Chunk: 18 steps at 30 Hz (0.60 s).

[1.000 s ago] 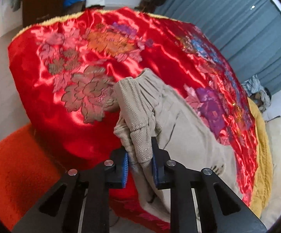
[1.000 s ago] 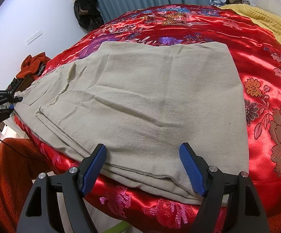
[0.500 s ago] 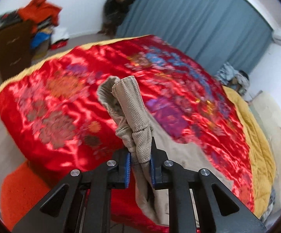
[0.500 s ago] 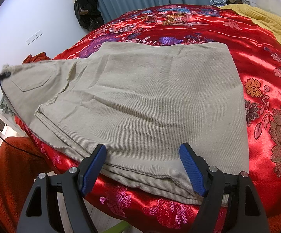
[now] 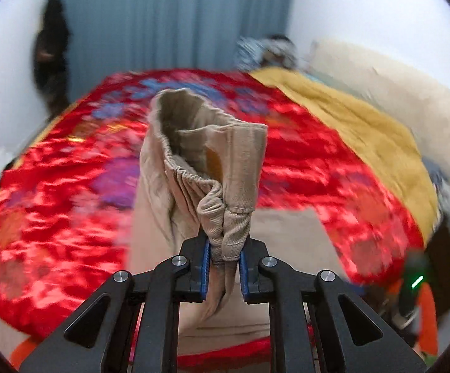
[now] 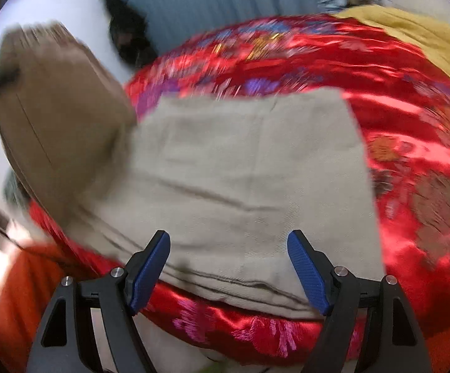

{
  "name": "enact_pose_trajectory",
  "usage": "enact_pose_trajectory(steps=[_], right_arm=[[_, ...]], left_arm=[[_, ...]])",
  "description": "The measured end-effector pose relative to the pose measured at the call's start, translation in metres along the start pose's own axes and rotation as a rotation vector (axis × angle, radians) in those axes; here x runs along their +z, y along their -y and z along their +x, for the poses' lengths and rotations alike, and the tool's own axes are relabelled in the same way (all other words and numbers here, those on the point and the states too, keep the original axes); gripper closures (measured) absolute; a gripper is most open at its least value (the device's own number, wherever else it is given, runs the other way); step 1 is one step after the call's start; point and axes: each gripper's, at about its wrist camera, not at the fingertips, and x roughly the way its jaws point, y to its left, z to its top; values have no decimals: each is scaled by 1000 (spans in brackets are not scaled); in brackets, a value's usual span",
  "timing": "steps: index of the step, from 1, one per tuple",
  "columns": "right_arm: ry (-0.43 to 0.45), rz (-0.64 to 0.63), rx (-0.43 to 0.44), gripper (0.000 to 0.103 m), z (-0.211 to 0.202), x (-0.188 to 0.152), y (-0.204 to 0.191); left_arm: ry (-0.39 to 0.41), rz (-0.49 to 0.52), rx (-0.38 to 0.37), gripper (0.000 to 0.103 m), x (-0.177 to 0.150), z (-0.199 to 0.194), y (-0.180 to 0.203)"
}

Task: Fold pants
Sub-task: 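Lift the waistband with the left tool, fold it over the trousers, release, then grasp the elastic waistband edge with the right tool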

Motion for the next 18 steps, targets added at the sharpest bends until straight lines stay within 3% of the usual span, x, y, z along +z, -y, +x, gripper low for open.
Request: enact_pose_trajectory(steps=[5,7,10,12,14,15,16,18], right_arm=[[202,161,-130,25,-50,12,45],[226,199,-185,25,-57,14,62],[222,297,-196,25,-60,11,84],[208,338,-183,25,-57,8,91],[191,338,-170,25,-52,7,90],[183,329,-164,25,-49,8,88],[179,320,-159,25,-47,8,86],[182,308,-147,25,-45,10,84]], left_arm=[[-147,164,-26,90,-35,68,66],[-207,225,-2,90,-54,94,83],[-255,300,30,88,-74,115,96],[-247,343,36,79,-77,114,100],[-255,392,11,46,-79,110,111],[-253,412,10,37,-80,109,117],[-233,444,11,29,-82,103,124],[-203,498,1,28,-84,93,133]])
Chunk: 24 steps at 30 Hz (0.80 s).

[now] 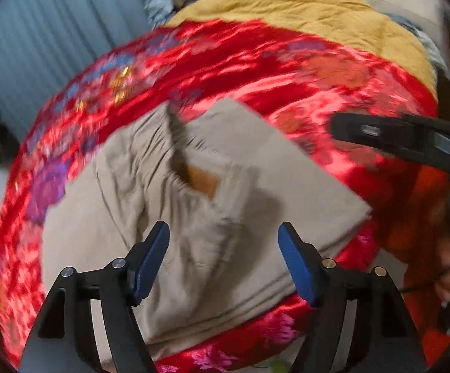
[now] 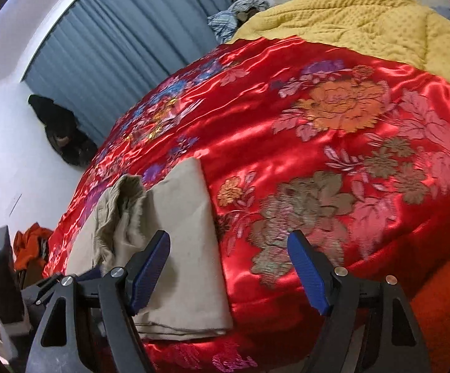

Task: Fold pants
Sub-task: 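Grasp the elastic waistband edge with the right tool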

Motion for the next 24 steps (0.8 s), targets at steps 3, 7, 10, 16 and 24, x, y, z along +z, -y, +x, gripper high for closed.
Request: enact_pose_trajectory(steps=[3,7,10,16,24], right_arm=[[33,43,-7,25,-2,5,14],[72,146,-23,25,-14,9,40],[71,196,-16,25,-16,11,49],[-58,1,207,25,-4,10,-10],[-272,-582,301,42,25,-4,-131]], left_arm=[[36,37,-51,27,-7,-30,7],[72,-75,-110,16,-23,-64,-25],[68,-204,-65,16,-43,-79,-67],[23,-536,116,21,-87,-60,-164],[-49,-463,93,36,-89,-10,-144]])
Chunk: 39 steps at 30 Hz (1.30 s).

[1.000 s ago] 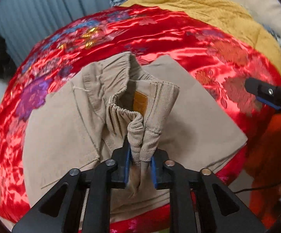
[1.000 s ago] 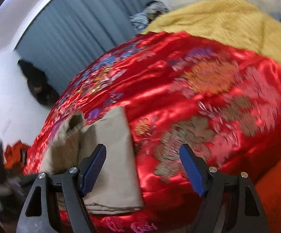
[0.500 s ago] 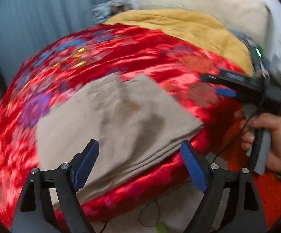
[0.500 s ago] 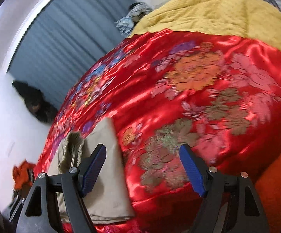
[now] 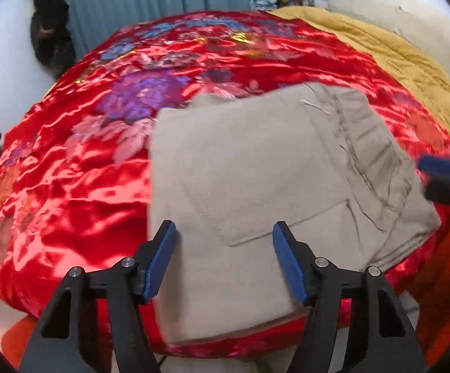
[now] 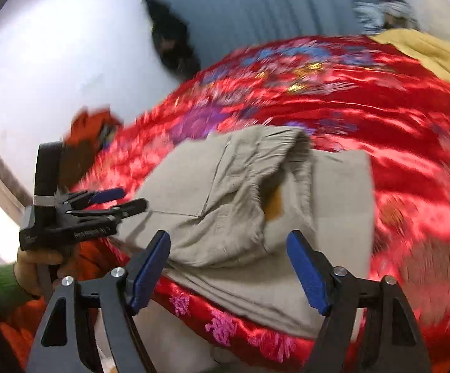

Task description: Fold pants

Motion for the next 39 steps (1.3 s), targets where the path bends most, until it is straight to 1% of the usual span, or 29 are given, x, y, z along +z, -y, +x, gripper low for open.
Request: enact_pose_trajectory(steps=[2,3,4,5,6,7,8,9,10,11,12,13,14,15,16,17,18,19,20,21,22,23,27,28,29,31,34,36,39], right_arm=[[-68,-42,-4,49,17,13,-1],[-119,-61,-30,50,29,19,1],[-145,-66,-45,51,36,20,4],[-175,-69,-54,58,45,21,7],[-209,-71,-54,70,53,21,10],[-221,-73,-65,90,57,22,13],[-224,-68,-59,95,57,26,12],[-207,-70,-35,96,48,31,10],[-164,-99,-31,96,33,39,5],[-132,-115,-31,96,22,41,4],[-88,-120,-24,96,9,46,6],[-81,-105,-17,96,6,47,12],[-108,-79,-25,96,11,44,22],[-170,-42,-34,95,25,35,35],[-226,-12,-41,91,38,26,44],[-259,6,-38,87,46,18,50],[-246,14,-6,86,43,14,54],[-215,22,24,78,36,14,57],[-182,26,28,68,27,17,60],[-144,18,25,64,16,20,64],[-131,0,34,62,11,22,65],[-137,-30,45,62,9,26,64],[-227,-137,72,62,24,28,58],[-251,-141,75,62,29,26,61],[-277,-136,89,62,35,24,63],[-328,-116,153,63,44,21,66],[-331,-121,212,66,35,24,65],[-346,-123,230,66,33,26,66],[-407,-74,249,66,51,28,71]], left_arm=[[9,3,-8,37,-4,-2,5],[10,4,-13,37,-5,-3,6],[8,4,-17,37,-5,-2,4],[6,2,-20,37,-4,-2,3],[3,-2,-19,37,-3,-3,0],[-1,-11,-20,37,-2,-5,-1],[9,-22,-28,37,0,-12,-2],[24,-24,-35,37,3,-14,-4],[49,-14,-41,37,5,-21,-2],[57,-3,-40,35,7,-22,0],[56,12,-40,35,7,-20,4],[32,27,-41,34,5,-12,9],[5,36,-39,35,3,-4,12],[-23,50,-27,35,1,6,16],[-36,67,-11,35,-2,13,20],[-29,72,-4,35,-4,14,21],[-16,65,-9,35,-4,11,20],[-16,55,-22,35,-3,10,18],[-20,46,-29,34,-2,10,17],[-22,40,-32,34,-3,11,16],[-22,32,-33,34,-3,12,16],[-20,29,-30,34,-4,13,16],[-18,38,-19,33,-4,13,22],[-20,39,-20,33,-3,14,22],[-21,38,-19,33,-3,14,22],[-22,38,-20,33,-4,13,21],[-20,32,-22,32,-6,14,21],[-15,27,-22,30,-6,16,21],[-11,32,-16,29,-7,17,23]])
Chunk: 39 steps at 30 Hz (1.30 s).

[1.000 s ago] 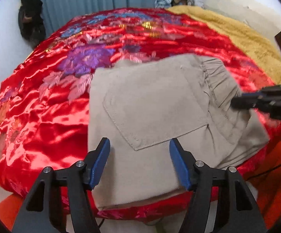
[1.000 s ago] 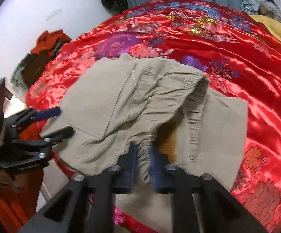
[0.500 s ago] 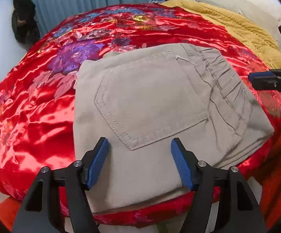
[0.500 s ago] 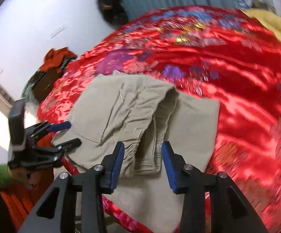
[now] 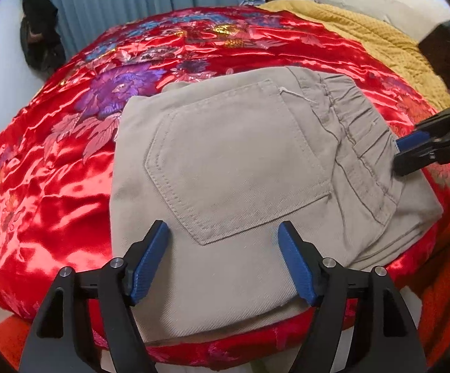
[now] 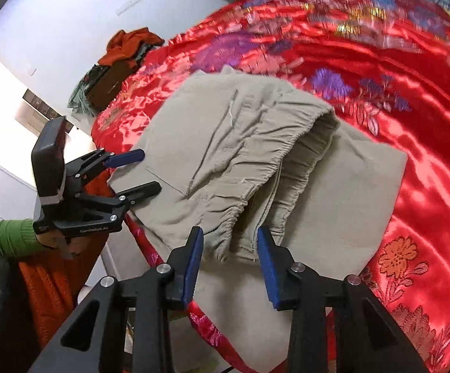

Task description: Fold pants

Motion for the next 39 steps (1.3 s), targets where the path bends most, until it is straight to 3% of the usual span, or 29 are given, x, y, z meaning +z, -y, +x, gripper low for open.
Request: enact_pose_trajectory(steps=[2,6,9,11,17,22,25,27,29,31,34,37,39], right_arm=[[-17,16,10,66,11,4,0],[-71,-29,-118,65,28,11,-19],[-41,-95,-232,78,21,10,-45],[-10,-101,-261,85,13,10,-57],[200,-28,-184,90,-46,10,-81],[296,41,-130,90,-89,-9,-77],[274,174,-101,90,-85,-36,-40],[205,271,-140,90,-57,-59,-10],[152,309,-179,89,-31,-76,8],[198,354,-145,89,-28,-85,17],[214,367,-137,88,-34,-82,16],[168,354,-181,79,-41,-76,9],[179,320,-247,78,-58,-67,-2]], left_arm=[[-1,4,3,28,0,1,1],[0,7,-6,28,0,0,-1],[-10,-5,-16,28,4,-6,-4],[5,-26,-32,28,8,-17,-9],[137,-95,-67,28,34,-76,-32],[197,-147,-91,22,50,-106,-47],[180,-150,-82,23,46,-96,-47],[133,-133,-83,26,36,-78,-39],[77,-85,-76,45,26,-58,-28],[5,-31,-47,59,15,-36,-16],[-31,14,-7,61,3,-16,-5],[-24,20,1,61,4,-20,-2],[-26,10,-7,61,6,-21,-4]])
